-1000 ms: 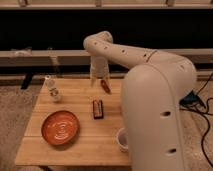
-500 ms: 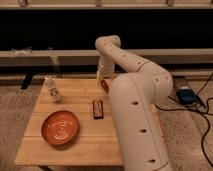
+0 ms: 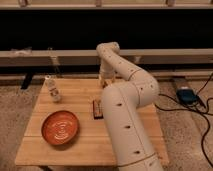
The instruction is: Drag the pepper across the table
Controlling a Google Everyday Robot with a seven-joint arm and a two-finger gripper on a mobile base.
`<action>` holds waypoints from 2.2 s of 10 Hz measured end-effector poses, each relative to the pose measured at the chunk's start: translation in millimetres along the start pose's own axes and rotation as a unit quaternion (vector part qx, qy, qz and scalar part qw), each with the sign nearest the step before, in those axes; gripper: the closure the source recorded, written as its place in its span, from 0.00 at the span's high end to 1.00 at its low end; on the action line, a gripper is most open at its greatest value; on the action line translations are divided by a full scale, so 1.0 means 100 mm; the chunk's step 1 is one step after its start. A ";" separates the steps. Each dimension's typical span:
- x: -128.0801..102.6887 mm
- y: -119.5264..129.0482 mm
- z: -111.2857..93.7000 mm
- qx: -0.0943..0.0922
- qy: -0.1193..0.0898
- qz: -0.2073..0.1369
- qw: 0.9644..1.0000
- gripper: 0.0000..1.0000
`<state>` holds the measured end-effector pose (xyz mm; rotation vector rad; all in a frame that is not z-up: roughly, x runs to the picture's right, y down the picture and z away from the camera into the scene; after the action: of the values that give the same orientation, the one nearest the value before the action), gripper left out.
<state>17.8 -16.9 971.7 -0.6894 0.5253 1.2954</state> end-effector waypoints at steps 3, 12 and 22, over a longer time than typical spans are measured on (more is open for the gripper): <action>-0.08 -0.10 0.26 0.021 -0.002 0.022 1.000 0.65; -0.08 -0.14 0.38 0.011 -0.007 0.039 0.999 0.28; 0.51 0.28 0.24 0.014 0.048 -0.006 0.999 0.00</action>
<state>0.7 38.6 948.1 -0.7330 0.6168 1.2461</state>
